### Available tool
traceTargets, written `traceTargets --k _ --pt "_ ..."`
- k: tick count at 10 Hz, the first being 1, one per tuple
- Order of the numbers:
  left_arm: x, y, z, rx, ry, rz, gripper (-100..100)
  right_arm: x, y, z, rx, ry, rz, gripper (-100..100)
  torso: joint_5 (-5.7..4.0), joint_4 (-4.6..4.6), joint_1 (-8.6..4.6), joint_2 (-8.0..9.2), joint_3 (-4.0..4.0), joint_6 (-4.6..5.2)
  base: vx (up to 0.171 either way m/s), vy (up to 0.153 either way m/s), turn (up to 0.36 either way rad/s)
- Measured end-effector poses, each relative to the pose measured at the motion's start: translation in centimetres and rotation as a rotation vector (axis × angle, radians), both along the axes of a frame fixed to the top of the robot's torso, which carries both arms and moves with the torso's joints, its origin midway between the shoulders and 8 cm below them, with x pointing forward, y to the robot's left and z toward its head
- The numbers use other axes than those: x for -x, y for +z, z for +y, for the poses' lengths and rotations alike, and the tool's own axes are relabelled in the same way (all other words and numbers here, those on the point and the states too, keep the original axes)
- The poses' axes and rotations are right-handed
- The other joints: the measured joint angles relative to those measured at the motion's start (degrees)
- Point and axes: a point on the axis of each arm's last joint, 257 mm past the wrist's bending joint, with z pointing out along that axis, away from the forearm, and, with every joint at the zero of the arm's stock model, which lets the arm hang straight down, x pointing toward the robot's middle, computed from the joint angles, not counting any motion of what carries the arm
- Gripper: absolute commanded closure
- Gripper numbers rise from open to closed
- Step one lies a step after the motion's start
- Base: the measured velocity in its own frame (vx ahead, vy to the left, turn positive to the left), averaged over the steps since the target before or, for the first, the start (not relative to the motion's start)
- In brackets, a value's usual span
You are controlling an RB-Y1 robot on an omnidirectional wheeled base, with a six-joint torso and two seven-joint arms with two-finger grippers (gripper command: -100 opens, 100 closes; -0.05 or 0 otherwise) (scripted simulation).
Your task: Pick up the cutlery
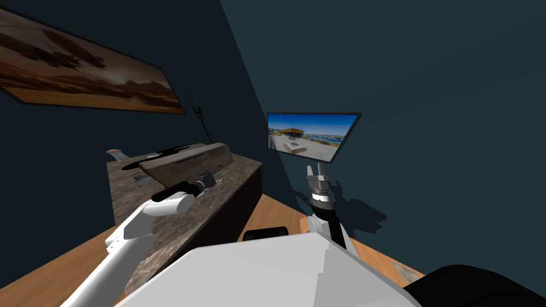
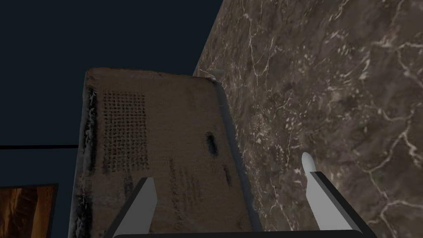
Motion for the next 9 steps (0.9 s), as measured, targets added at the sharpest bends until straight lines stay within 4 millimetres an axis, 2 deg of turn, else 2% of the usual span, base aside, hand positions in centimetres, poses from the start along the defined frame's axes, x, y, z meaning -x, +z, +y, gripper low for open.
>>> traceTargets --k 1,3,9 --pt "0.1 -0.7 0.9 0.024 0.014 0.032 -100 0.0 0.0 0.0 0.0 0.0 0.0 0 0.0 -0.01 0.0 -0.05 -0.03 0.01 0.035 -0.002 -0.026" --pt "0.7 -1.8 1.3 0.047 0.028 0.078 -100 0.0 0.0 0.0 0.0 0.0 0.0 0 0.0 0.0 0.01 0.03 0.01 0.0 0.02 0.003 -0.033" --pt "3.0 -5.4 4.4 0.155 0.099 0.238 -100 0.0 0.0 0.0 0.0 0.0 0.0 0 0.0 0.0 0.01 -0.04 -0.02 0.01 0.035 0.002 -0.036"
